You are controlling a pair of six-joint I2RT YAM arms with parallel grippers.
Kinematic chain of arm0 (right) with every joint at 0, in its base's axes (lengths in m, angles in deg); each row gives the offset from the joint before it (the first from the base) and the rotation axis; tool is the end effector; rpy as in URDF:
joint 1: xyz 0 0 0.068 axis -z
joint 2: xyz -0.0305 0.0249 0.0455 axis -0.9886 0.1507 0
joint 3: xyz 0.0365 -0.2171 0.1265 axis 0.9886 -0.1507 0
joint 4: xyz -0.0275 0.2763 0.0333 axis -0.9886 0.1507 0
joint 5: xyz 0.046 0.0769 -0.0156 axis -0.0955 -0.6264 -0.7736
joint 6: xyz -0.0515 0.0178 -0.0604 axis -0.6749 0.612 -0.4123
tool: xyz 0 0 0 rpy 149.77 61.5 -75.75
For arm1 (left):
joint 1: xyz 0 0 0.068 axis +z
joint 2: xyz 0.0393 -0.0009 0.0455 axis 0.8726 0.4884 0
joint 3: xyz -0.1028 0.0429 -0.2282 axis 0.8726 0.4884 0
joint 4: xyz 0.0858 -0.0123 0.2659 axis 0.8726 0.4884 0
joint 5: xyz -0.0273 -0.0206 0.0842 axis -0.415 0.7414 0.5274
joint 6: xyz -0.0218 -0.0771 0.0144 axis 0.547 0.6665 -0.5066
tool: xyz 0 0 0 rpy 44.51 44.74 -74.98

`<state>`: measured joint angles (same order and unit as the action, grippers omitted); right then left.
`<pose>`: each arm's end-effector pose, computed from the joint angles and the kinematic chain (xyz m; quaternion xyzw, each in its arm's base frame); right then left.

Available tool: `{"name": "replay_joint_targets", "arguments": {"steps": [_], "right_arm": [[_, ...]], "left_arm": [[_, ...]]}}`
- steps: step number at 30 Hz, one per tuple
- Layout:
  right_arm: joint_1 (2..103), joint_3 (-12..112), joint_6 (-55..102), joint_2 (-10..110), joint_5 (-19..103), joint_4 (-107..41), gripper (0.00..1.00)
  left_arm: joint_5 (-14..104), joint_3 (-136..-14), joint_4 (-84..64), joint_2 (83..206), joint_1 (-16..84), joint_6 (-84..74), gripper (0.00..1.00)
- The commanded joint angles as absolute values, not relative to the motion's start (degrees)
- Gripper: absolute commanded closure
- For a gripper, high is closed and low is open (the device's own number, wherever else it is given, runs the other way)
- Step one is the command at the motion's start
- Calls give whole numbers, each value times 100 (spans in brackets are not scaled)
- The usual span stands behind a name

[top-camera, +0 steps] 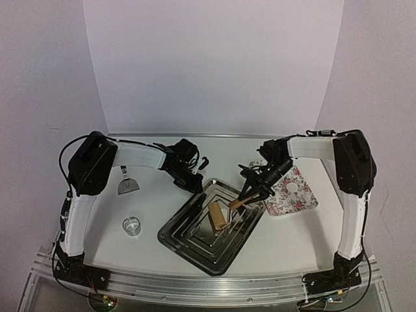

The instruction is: Roll out the dumpling wrappers from the dough

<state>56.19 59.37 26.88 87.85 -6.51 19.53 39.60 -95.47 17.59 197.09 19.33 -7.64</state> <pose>0.3338 0.2213 0.1148 0.1250 -0.8742 -0.4528 0.1230 0.3560 -0.3366 0.0760 0.2943 0.9155 -0.2116 0.1743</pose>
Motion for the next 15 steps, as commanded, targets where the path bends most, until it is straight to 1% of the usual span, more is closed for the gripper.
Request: {"name": "replay_joint_targets", "arguments": {"steps": [1, 6, 15], "right_arm": [[5892, 5521, 2950, 9267, 2578, 2556, 100], [6258, 5283, 2849, 9180, 2637, 2556, 100], [6451, 5134, 2724, 9223, 2764, 2557, 100]], "left_arm": [[4605, -9249, 2442, 19907, 2093, -1093, 100], [4629, -9199, 2416, 19866, 2137, -1089, 100], [4641, -9131, 2371, 19843, 2190, -1054, 100]]}}
